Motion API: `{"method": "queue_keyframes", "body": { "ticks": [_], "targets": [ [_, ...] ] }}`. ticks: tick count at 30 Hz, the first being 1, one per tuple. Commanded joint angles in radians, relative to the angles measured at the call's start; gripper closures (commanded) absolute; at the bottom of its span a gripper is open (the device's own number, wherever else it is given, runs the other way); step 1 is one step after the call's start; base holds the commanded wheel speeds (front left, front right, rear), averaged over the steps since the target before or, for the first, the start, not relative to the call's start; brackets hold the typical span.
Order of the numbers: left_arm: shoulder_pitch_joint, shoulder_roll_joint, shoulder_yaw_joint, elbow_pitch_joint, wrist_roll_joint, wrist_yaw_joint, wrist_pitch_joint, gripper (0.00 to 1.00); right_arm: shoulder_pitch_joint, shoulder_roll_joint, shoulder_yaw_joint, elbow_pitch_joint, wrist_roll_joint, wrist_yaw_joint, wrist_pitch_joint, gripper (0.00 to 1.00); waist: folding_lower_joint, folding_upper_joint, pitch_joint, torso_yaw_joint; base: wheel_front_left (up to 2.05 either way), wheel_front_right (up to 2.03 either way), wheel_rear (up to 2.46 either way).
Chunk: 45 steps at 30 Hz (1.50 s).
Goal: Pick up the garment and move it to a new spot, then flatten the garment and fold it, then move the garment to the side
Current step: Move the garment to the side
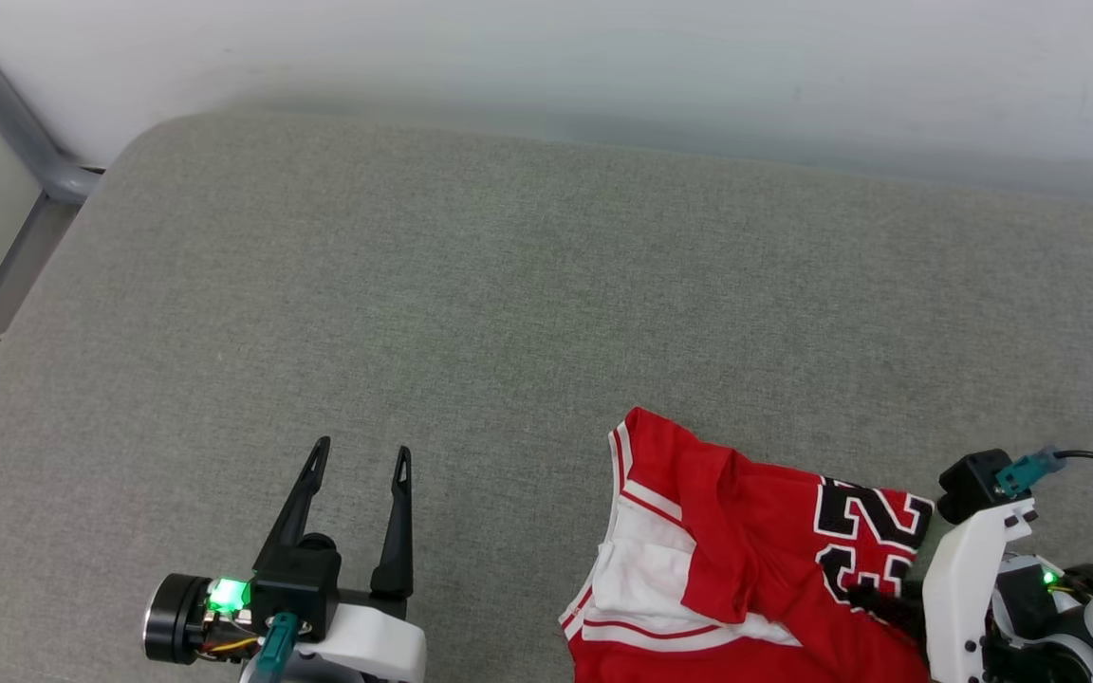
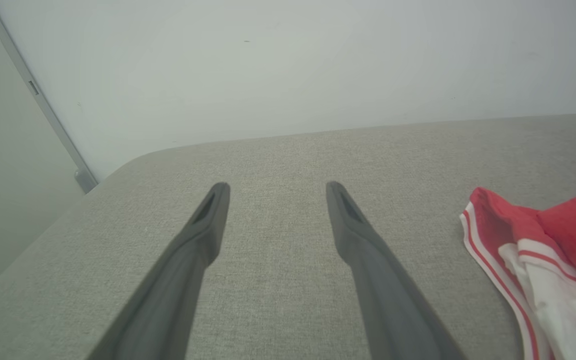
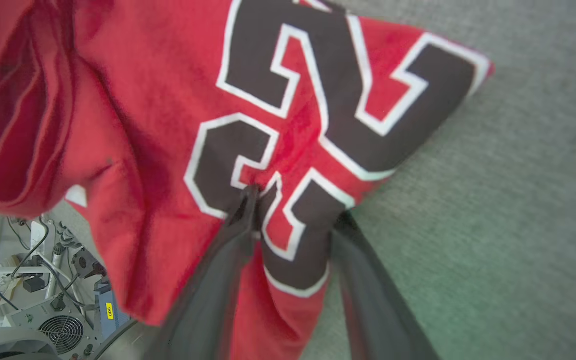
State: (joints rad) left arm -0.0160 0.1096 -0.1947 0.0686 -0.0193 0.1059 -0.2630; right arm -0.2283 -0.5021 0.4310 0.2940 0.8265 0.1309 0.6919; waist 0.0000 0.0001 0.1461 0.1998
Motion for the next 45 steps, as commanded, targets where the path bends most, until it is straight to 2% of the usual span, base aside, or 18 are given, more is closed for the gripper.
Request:
{"method": "queue_keyframes", "body": {
  "ticks": [1, 8, 13, 24, 32, 40, 45],
  "targets": [
    [-0.003, 0.0, 0.003, 0.003, 0.003, 0.004, -0.002, 0.0, 0.007, 0.017, 0.028, 0.017, 0.007, 0.0, -0.013, 1.0, 0.0, -0.0001, -0.009, -0.007, 0.0, 0.0, 0.0],
    [0.019, 0.002, 0.009, 0.005, 0.001, 0.006, -0.002, 0.0, -0.055, -0.027, -0.003, -0.024, 0.002, -0.001, -0.153, 1.0, 0.0, -0.0001, -0.041, -0.041, 0.0, 0.0, 0.0],
    [0.039, 0.004, 0.018, -0.002, -0.003, 0.007, -0.002, 0.0, -0.089, -0.072, -0.001, -0.086, -0.027, -0.001, -0.194, 1.0, 0.0, -0.0001, -0.057, -0.094, 0.0, 0.0, 0.0],
    [0.045, 0.003, 0.03, -0.023, -0.001, 0.014, -0.002, 0.0, -0.161, -0.184, -0.025, -0.169, -0.085, -0.001, -0.166, 1.0, 0.0, -0.0001, -0.042, -0.231, 0.0, 0.0, 0.0],
    [0.024, 0.004, 0.049, -0.039, 0.0, 0.02, -0.002, 0.0, -0.211, -0.216, -0.056, -0.158, -0.106, -0.001, -0.166, 1.0, 0.0, -0.0001, 0.003, -0.32, 0.0, 0.0, 0.0],
    [-0.02, 0.02, 0.056, -0.069, 0.013, 0.021, -0.002, 0.0, -0.251, -0.251, -0.117, -0.102, -0.148, -0.001, -0.188, 1.0, 0.0, -0.0001, 0.086, -0.341, 0.0, 0.0, 0.0],
    [-0.064, 0.025, 0.049, -0.094, 0.021, 0.015, -0.002, 0.0, -0.293, -0.307, -0.159, -0.04, -0.207, -0.001, -0.198, 1.0, 0.0, -0.0001, 0.165, -0.322, 0.0, 0.0, 0.0]
  ]
}}
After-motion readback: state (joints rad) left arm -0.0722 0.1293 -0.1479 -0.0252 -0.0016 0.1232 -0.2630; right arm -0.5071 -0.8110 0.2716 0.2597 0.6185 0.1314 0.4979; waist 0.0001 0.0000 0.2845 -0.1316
